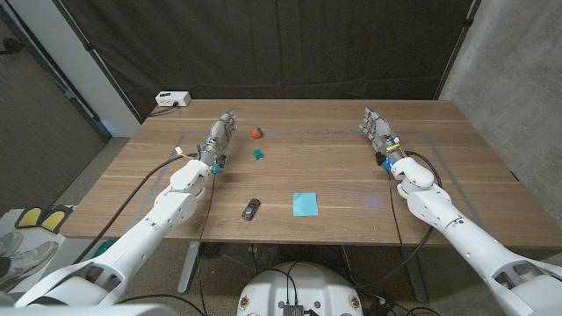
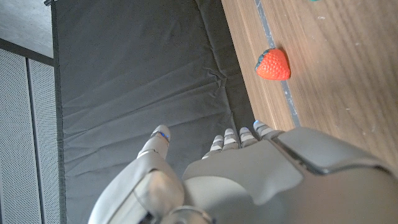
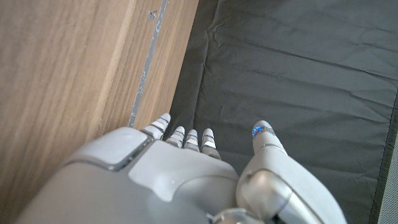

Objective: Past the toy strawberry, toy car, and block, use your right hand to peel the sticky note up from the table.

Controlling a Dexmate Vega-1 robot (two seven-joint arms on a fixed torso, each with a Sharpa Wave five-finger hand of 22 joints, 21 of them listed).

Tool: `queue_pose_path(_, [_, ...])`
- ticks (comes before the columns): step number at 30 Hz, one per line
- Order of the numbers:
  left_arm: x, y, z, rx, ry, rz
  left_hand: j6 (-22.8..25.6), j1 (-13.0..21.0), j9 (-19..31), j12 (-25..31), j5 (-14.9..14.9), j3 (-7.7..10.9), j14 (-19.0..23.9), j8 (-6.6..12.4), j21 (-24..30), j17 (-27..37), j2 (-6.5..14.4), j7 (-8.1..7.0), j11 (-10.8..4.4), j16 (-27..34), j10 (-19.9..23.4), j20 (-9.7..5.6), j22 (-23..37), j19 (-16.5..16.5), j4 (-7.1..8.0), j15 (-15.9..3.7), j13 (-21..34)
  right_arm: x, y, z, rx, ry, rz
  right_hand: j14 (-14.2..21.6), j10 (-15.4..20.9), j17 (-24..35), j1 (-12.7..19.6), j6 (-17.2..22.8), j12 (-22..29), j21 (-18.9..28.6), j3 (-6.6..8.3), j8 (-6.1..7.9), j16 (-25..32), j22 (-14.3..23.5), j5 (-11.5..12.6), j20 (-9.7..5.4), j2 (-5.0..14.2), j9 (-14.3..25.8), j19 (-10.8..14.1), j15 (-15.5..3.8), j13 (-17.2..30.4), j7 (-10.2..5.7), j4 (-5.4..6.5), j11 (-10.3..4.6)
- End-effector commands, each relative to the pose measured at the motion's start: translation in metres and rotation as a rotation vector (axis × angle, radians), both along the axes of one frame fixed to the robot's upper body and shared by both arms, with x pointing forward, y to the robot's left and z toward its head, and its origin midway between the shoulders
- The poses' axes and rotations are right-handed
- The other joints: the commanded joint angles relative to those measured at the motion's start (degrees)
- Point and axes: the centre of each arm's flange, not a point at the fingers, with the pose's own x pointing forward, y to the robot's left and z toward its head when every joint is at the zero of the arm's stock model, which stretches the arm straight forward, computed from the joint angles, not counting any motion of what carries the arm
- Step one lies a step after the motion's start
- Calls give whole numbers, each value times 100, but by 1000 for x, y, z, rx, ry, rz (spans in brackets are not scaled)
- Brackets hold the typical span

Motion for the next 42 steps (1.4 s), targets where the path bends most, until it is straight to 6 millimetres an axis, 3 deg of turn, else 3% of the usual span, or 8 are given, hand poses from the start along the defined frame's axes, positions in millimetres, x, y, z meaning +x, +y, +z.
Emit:
queue_pose_path(1, [4,-1,2,5,-7,-26,-494,2,35,158,27,-16,822,51,380,22,-44,-279,226,131,310,526,22,942,-44,360,24,3,0,-1,-20,9,27,1306,536,88,-107,-413,153,448,40,-22,429,47,31,319,-56,31,1258,192,39,-54,38,340])
queue_pose_path(3, [5,-2,2,2,-9,-31,-177,13,35,146,24,-14,707,146,335,22,-57,-288,266,25,350,520,26,860,-69,309,29,1,0,1,-38,4,6,1036,577,75,-31,-109,131,376,65,83,279,43,26,228,-73,27,1173,171,42,-60,-30,357])
queue_pose_path(4, [5,-2,1,1,-11,-34,-99,15,35,142,24,-13,672,163,322,22,-58,-272,275,4,354,519,26,835,-74,306,29,1,0,1,-35,3,-3,934,598,75,-11,59,121,292,70,127,223,40,23,187,-72,26,1014,138,43,-65,-46,365])
queue_pose_path(7, [6,-3,1,1,-15,-44,39,22,36,137,23,-10,599,181,281,24,-58,-246,296,-33,375,523,29,749,-87,316,32,-1,0,2,-34,-7,-20,653,649,66,45,303,103,134,88,157,79,37,20,165,-53,22,717,66,43,-66,-81,383])
queue_pose_path(14, [7,-3,0,7,-7,-57,249,37,40,162,22,2,610,192,269,26,-45,-205,403,-26,493,665,38,744,-106,379,41,-7,3,4,-96,-25,-82,736,809,64,102,548,138,174,122,197,98,37,21,154,5,22,880,99,45,-17,-93,411])
queue_pose_path(26, [7,-5,-5,24,16,-71,433,37,44,227,16,14,778,172,311,35,-40,-162,441,17,744,898,60,865,-118,484,60,-27,16,15,-241,-84,-133,865,1021,71,164,769,180,182,158,221,137,39,22,179,47,24,977,147,49,-9,-106,461])
queue_pose_path(30, [6,-6,-4,34,17,-71,569,46,48,216,11,27,805,185,306,41,-35,-127,475,13,754,950,70,857,-129,612,71,-35,21,19,-283,-110,-150,950,1166,75,190,944,210,189,169,252,162,40,21,183,50,25,1036,148,52,-11,-113,452])
queue_pose_path(42, [7,-9,-2,49,17,-81,684,62,51,199,8,46,892,190,313,47,-24,-71,483,33,740,997,81,877,-143,638,80,-55,28,24,-413,-133,-204,1064,1303,75,238,1058,229,205,193,251,193,41,25,186,55,25,1128,133,54,11,-130,481])
